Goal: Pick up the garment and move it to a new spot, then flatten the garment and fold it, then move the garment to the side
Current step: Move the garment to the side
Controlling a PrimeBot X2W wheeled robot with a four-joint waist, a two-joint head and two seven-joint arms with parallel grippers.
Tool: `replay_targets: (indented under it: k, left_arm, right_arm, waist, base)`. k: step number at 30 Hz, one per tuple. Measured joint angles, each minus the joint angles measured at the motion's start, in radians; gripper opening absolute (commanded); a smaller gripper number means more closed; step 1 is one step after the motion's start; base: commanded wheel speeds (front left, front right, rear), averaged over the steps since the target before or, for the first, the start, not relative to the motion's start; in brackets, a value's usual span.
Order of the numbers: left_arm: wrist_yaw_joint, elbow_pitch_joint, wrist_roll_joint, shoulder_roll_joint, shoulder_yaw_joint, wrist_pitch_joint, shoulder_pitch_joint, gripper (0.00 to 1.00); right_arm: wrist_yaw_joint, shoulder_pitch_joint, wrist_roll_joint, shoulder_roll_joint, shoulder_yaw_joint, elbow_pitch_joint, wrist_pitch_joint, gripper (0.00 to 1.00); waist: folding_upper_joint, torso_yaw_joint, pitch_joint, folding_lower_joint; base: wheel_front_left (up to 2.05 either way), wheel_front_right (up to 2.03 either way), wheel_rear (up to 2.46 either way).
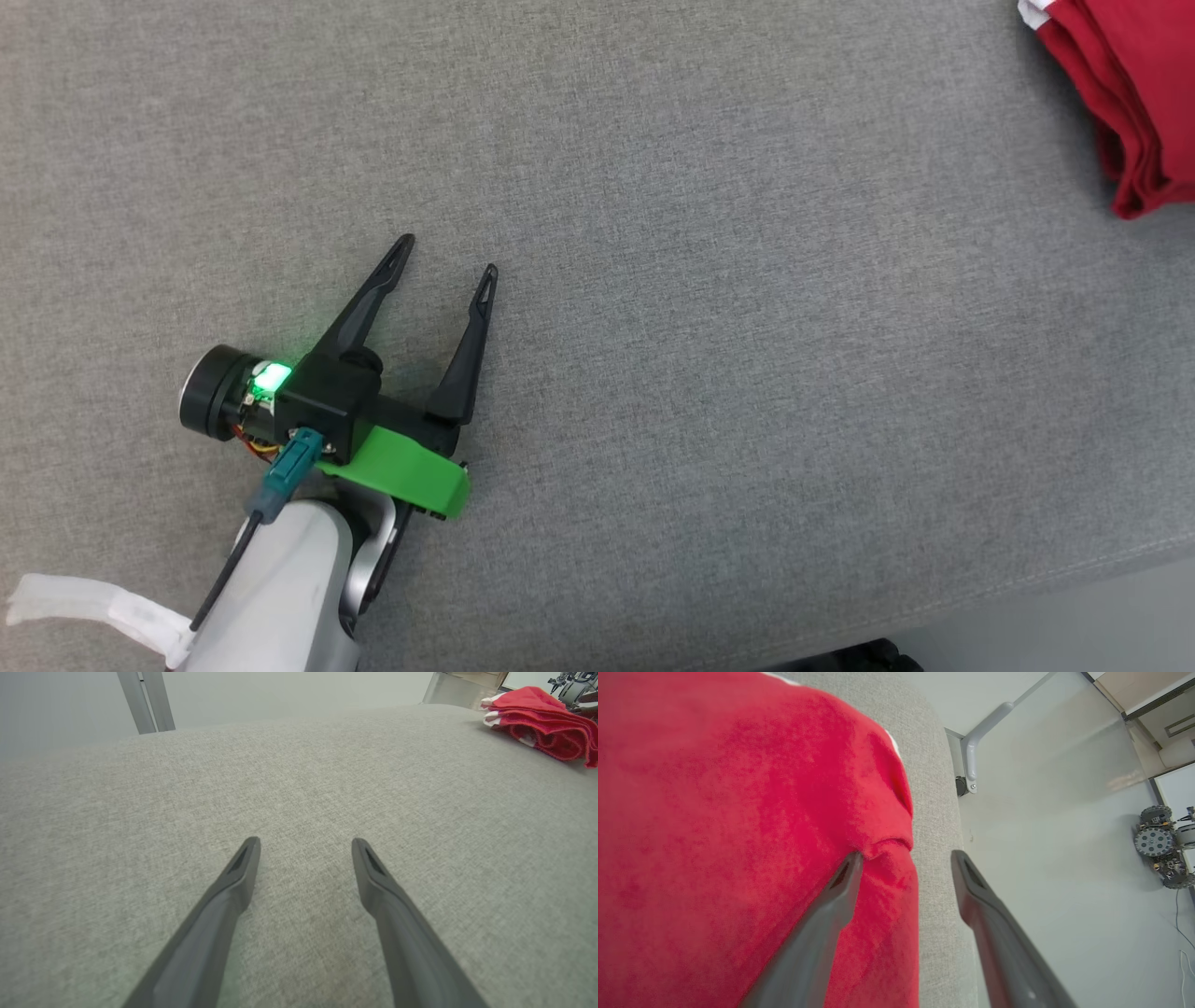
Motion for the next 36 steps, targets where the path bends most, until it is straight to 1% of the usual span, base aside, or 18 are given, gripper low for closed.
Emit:
replay_targets:
  k: [2, 4, 8, 9, 12, 16, 18, 19, 23, 29, 34, 36]
  left_arm:
    - [0.004, 0.013, -0.006, -0.003, 0.002, -0.011, 0.001, 1.0]
    - [0.005, 0.03, -0.013, -0.007, 0.003, -0.026, 0.005, 1.0]
    - [0.013, 0.064, -0.032, -0.016, 0.009, -0.053, 0.028, 1.0]
    - [0.014, 0.07, -0.036, -0.018, 0.011, -0.058, 0.034, 1.0]
    - [0.022, 0.089, -0.055, -0.021, 0.028, -0.08, 0.059, 1.0]
    - [0.037, 0.107, -0.082, -0.019, 0.056, -0.097, 0.1, 1.0]
    - [0.043, 0.109, -0.091, -0.016, 0.07, -0.103, 0.116, 1.0]
    - [0.049, 0.11, -0.098, -0.013, 0.081, -0.105, 0.127, 1.0]
    - [0.065, 0.117, -0.112, 0.002, 0.113, -0.111, 0.165, 1.0]
    - [0.095, 0.128, -0.143, 0.021, 0.154, -0.112, 0.213, 1.0]
    - [0.119, 0.134, -0.159, 0.022, 0.178, -0.113, 0.242, 1.0]
    - [0.12, 0.142, -0.162, 0.021, 0.18, -0.114, 0.257, 1.0]
  right_arm:
    - [0.0, -0.019, -0.037, 0.016, -0.015, 0.075, -0.046, 1.0]
    - [0.0, -0.024, -0.071, 0.039, -0.026, 0.111, -0.081, 1.0]
    - [0.0, -0.028, -0.086, 0.074, -0.083, 0.112, -0.117, 1.0]
    - [0.0, -0.026, -0.085, 0.075, -0.103, 0.087, -0.117, 1.0]
    - [0.0, 0.007, -0.09, 0.079, -0.202, -0.063, -0.121, 1.0]
    - [0.0, 0.174, -0.088, 0.104, -0.333, -0.226, -0.121, 1.0]
    - [0.0, 0.253, -0.093, 0.119, -0.371, -0.292, -0.121, 1.0]
    - [0.0, 0.292, -0.093, 0.137, -0.393, -0.328, -0.121, 1.0]
    - [0.0, 0.451, -0.104, 0.197, -0.437, -0.452, -0.121, 1.0]
    - [0.0, 0.652, -0.132, 0.252, -0.503, -0.612, -0.121, 1.0]
    - [0.0, 0.798, -0.156, 0.296, -0.544, -0.741, -0.121, 1.0]
    - [0.0, 0.853, -0.173, 0.311, -0.563, -0.774, -0.121, 1.0]
  waist:
    - [0.0, 0.001, -0.013, 0.0]
    - [0.0, 0.003, -0.031, 0.0]
    - [0.0, 0.008, -0.089, 0.0]
    - [0.0, 0.01, -0.104, 0.0]
    - [-0.0001, 0.02, -0.164, 0.0]
    - [0.0, 0.034, -0.246, -0.0001]
    - [0.0, 0.041, -0.288, -0.0002]
    - [0.0, 0.046, -0.31, -0.0002]
    - [0.0, 0.064, -0.397, -0.0002]
    - [0.0, 0.094, -0.509, -0.0002]
    - [0.0, 0.125, -0.572, -0.0002]
    - [0.0, 0.138, -0.59, -0.0002]
  base:
    - [0.0, 0.0, 0.0]
    - [0.0, 0.0, 0.0]
    - [0.0, 0.0, 0.0]
    - [0.0, 0.0, 0.0]
    - [0.0, 0.0, 0.0]
    - [0.0, 0.0, 0.0]
    - [0.0, 0.0, 0.0]
    - [0.0, 0.0, 0.0]
    - [0.0, 0.0, 0.0]
    - [0.0, 0.0, 0.0]
    - [0.0, 0.0, 0.0]
    - [0.0, 0.0, 0.0]
